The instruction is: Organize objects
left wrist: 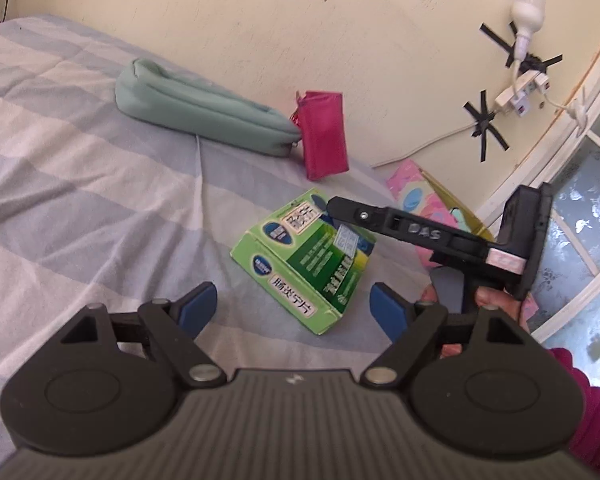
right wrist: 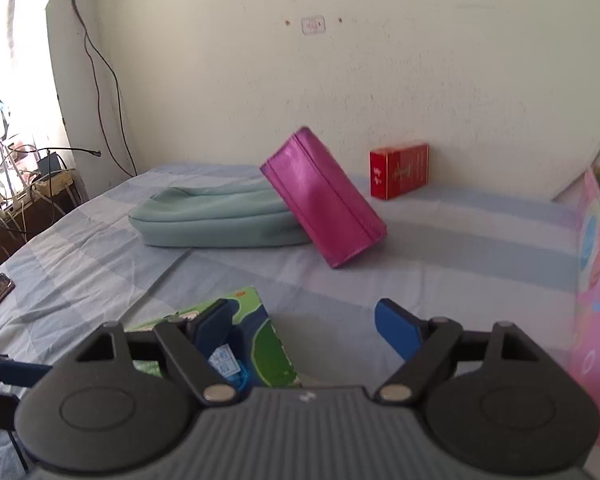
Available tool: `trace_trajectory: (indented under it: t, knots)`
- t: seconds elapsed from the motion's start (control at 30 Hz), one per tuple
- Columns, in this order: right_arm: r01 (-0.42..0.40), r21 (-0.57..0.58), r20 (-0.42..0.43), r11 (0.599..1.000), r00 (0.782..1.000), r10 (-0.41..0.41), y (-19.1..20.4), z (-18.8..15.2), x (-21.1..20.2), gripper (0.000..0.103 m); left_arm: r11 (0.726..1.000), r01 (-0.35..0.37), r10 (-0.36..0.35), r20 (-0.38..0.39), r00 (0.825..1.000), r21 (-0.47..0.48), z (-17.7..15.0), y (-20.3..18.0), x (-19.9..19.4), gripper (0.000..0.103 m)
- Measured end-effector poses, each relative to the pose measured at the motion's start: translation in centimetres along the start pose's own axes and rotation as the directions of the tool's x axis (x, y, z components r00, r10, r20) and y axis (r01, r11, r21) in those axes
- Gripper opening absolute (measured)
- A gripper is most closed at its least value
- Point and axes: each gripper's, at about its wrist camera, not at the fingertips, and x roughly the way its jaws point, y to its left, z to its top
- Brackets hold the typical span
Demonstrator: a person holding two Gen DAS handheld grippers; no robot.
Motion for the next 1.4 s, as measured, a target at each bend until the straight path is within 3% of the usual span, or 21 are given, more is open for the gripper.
trace_trajectory:
  t: [0.07,0.27,0.4,0.53,0.7,0.83,0.93,1.07,1.23,1.4]
  knots:
    - [-0.056,0.051,-0.016,0.997,0.998,0.057,-0.5,-0.4,-0.1,0.082,1.0,0.001,-0.001,-0.002,1.0,0.005,0.0,-0.2,0.3,0.084]
    - [-0.189,0.043,-0.06,0.981,0.98,0.191,0.5,-1.9,-1.7,0.079,0.998,-0.018,0.018,0.001,1.0,0.056,-0.2,-1.1,1.1,0.083]
    - [-0.254,0.041,-0.085,0.966,0.963,0.256,1.6,-2.7,-2.6,0.078,0.996,-0.029,0.029,-0.005,1.0,0.088,-0.3,-1.3,1.1,0.082]
    - [-0.289,0.047,-0.088,0.956,0.952,0.292,1.5,-3.6,-3.8,0.079,0.998,-0.009,0.009,-0.009,1.0,0.061,-0.3,-0.9,0.8,0.081]
    - [-0.268,-0.091,-0.093,0.959,0.961,0.26,3.0,-4.7,-5.4,0.082,0.998,0.011,-0.009,-0.034,0.999,0.057,0.0,-0.7,0.7,0.081]
    - [-0.165,-0.256,-0.085,0.953,0.985,0.148,5.0,-5.1,-5.5,0.082,0.999,-0.005,0.005,-0.023,1.0,0.039,0.6,-0.5,0.4,0.082]
    - [-0.164,-0.299,-0.086,0.94,0.986,0.145,5.5,-5.0,-5.0,0.092,1.0,-0.005,0.007,-0.046,0.999,0.025,0.7,-0.5,1.1,0.076]
    - [-0.156,-0.324,-0.117,0.933,0.985,0.124,6.4,-4.8,-3.6,0.09,0.992,-0.088,0.092,-0.035,0.995,0.089,0.7,-2.1,1.7,0.075]
    - [-0.091,-0.369,0.029,0.925,0.994,0.11,6.4,-4.8,-6.9,0.085,0.991,-0.016,0.018,-0.016,1.0,0.13,3.1,-4.6,1.4,0.074]
    - [0.012,-0.316,0.166,0.949,0.985,0.043,3.4,-3.0,-10.8,0.082,0.958,0.038,-0.04,0.001,0.999,0.283,5.5,-11.5,3.7,0.074]
